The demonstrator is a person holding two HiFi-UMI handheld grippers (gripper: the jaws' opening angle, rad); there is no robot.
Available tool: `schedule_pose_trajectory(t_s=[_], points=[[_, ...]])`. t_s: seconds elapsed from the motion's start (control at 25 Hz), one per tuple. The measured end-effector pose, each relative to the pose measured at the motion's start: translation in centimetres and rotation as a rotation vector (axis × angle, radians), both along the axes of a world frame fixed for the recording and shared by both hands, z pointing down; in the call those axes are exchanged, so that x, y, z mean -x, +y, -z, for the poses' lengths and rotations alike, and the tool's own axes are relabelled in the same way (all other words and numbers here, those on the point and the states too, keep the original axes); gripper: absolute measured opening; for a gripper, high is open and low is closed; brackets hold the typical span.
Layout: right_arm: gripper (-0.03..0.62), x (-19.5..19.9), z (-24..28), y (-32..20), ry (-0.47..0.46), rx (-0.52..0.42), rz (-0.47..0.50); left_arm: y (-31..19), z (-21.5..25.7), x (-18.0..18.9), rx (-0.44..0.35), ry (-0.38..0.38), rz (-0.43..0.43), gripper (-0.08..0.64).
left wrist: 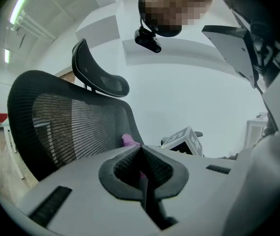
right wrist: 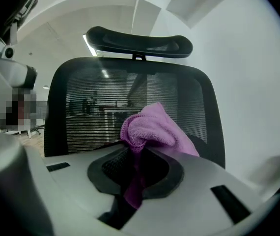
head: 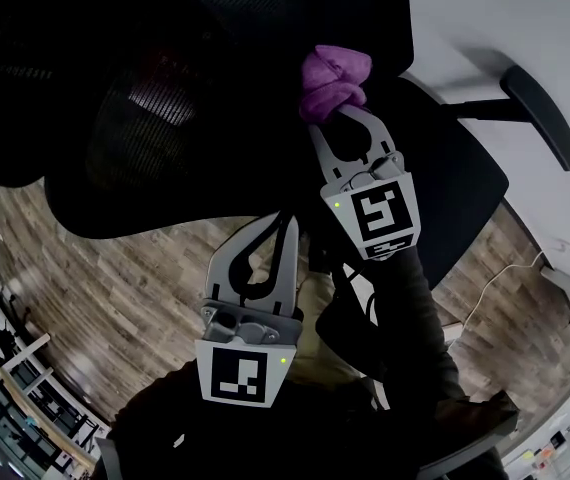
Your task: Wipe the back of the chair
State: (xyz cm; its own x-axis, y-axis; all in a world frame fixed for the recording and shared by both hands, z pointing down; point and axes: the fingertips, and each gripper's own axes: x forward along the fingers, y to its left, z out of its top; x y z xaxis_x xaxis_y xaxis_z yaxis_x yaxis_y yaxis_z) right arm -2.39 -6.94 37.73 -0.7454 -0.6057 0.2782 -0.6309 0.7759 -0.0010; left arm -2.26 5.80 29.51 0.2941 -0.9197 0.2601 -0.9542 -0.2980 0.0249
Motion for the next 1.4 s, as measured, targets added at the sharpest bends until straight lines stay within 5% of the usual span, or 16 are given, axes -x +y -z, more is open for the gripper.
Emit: schedule_pose_trajectory(t_s=[0.64,1.4], points=[[0.044,2.5,-0.4,4.7,0.001,0.004,0.078,4.3,1.2,1.0,-0.016,-0.009,0.127,0.009],[0.044,4.9,-0.8,9.4,0.013,-0.021,0.113,10.1,1.1,4.7,-0.033,-0.001,0.177,0.009]])
